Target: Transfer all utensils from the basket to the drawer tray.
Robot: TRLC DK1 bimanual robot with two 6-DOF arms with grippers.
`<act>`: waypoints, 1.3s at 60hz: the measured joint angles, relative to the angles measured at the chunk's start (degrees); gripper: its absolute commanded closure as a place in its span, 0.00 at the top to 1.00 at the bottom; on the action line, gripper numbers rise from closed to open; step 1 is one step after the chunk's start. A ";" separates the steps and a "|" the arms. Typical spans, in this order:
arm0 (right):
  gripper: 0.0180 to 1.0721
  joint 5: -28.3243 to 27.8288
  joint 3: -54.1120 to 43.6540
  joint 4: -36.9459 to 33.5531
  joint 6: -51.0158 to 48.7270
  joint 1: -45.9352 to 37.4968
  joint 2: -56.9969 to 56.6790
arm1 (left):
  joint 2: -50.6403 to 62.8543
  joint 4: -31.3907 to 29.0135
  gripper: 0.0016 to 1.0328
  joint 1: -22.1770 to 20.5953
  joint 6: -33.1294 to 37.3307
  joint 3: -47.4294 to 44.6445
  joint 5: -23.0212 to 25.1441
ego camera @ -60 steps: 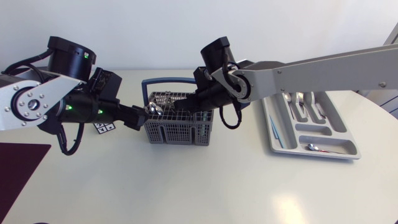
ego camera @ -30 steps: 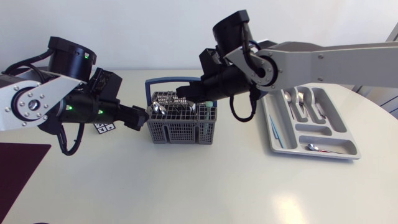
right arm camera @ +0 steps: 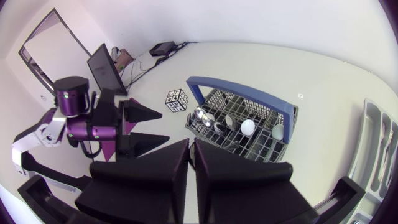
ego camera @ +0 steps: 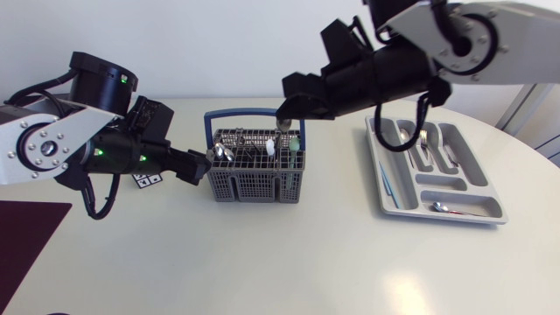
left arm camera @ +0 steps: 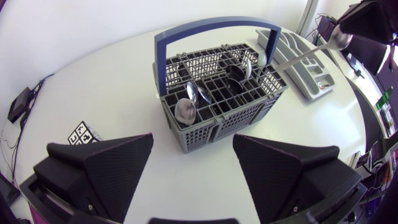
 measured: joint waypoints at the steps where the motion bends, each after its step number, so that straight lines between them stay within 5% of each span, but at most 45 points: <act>1: 0.08 -0.07 0.09 -0.46 0.02 -0.46 -0.72 | 0.00 -0.04 0.87 0.00 0.00 0.00 0.00; 16: 0.08 0.57 -1.42 -7.10 -0.68 -9.92 -10.01 | 0.00 -0.37 0.87 -0.63 0.00 0.00 0.00; 30: 0.08 10.56 -13.25 -9.75 -7.26 -22.16 -13.94 | 0.00 -0.37 0.87 -2.34 -0.02 0.00 0.00; 52: 0.09 19.85 -31.32 1.22 -19.78 -40.13 -16.92 | 0.00 -0.42 0.87 -4.17 -0.04 0.00 -0.02; 78: 0.09 20.74 -32.79 12.04 -24.70 -53.20 -6.10 | -0.81 -2.34 0.87 -5.33 -0.07 0.02 -0.26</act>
